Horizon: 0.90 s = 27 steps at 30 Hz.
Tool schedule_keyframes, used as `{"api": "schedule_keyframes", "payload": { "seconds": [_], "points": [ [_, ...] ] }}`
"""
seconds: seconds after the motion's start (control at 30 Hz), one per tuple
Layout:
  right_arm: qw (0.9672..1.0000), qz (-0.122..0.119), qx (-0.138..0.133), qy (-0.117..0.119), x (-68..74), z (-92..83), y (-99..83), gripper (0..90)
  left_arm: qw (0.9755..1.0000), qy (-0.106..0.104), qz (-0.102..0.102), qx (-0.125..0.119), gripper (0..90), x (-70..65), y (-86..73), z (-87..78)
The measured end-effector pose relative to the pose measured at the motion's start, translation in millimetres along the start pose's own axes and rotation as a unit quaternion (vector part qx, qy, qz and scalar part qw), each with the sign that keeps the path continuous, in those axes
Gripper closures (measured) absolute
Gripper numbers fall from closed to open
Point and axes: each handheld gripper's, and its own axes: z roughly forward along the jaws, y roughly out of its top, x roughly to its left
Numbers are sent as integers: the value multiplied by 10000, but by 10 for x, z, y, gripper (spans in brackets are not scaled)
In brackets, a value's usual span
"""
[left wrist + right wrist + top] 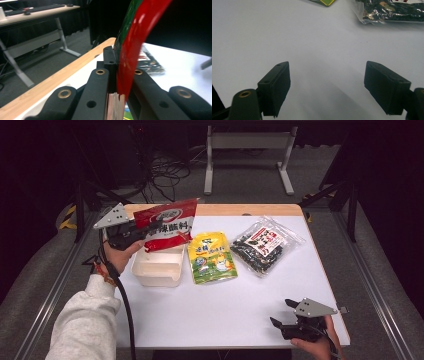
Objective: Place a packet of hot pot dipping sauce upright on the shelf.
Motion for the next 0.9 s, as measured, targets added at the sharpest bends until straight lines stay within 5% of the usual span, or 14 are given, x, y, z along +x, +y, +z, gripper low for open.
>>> {"api": "schedule_keyframes", "payload": {
  "seconds": [0.43, 0.67, 0.9],
  "points": [
    [9999, 84, 122, -68, 49, -43, -103, 216, 9985, 373, 58, 391, 900, 469, -113, 300],
    [9997, 158, 125, -124, 42, -86, -147, 216, 9980, 474, -186, 380, 899, 608, -268, 384],
    [9995, 219, 163, -135, 59, -86, -168, 216, 9980, 449, -97, 425, 899, 661, -322, 479]
  ]
}}
